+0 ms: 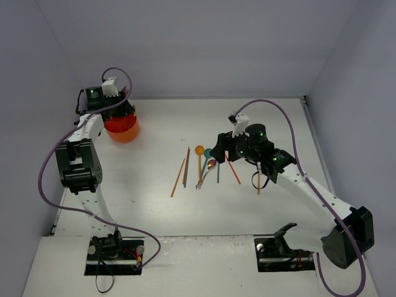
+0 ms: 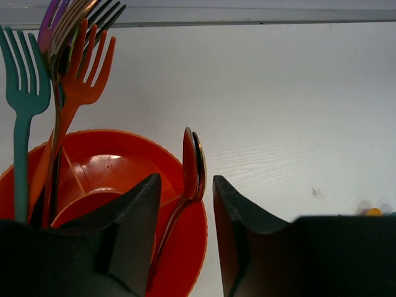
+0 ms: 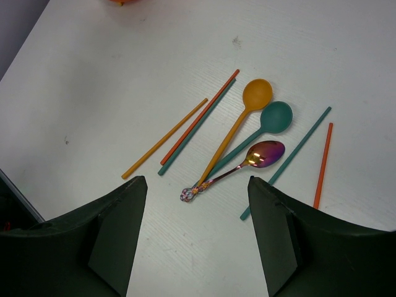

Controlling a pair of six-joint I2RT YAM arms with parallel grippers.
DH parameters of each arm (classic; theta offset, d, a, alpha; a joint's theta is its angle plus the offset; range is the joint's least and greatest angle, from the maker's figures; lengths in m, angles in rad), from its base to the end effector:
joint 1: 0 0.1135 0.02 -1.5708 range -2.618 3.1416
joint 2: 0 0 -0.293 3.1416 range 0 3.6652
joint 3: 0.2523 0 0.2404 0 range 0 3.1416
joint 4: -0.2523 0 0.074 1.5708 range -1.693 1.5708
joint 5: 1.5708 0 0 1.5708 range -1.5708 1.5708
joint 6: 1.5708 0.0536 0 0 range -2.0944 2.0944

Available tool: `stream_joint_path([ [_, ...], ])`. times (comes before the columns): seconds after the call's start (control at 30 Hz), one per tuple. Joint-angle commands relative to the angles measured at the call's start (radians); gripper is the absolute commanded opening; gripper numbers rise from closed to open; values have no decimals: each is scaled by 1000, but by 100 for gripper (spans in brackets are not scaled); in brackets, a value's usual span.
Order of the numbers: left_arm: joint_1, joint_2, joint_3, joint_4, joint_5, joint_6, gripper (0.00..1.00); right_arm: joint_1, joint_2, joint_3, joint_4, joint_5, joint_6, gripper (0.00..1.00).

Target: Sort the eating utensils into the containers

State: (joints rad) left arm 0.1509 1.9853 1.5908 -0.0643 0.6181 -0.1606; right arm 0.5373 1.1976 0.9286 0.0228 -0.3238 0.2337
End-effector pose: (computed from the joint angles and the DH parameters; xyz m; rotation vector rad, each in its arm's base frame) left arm 0.4807 0.0417 0.2955 0.0799 1.9920 -0.6303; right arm 0.2272 0.1552 0.3519 -0.5183 1.8128 0.8315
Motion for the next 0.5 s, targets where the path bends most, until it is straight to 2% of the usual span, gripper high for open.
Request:
stream_joint_path([
  [0.0,3,-135,10,20,-30,5,41,-3,-7,9,42,-16,4,64],
  [0.1,2,-176,3,20,-53,-39,48,-2,2,9,38,12,27,63],
  [0.27,-22,-282,-4,-30,-153,-105,55,10,56,6,21,110,101,59],
  [0.4,-101,-402,-31,-127,-267,-108,61,26,108,7,-2,181,166,54],
  [0.47,-174,-462,-68,-160,-315,-106,62,26,132,-4,-6,220,213,53],
])
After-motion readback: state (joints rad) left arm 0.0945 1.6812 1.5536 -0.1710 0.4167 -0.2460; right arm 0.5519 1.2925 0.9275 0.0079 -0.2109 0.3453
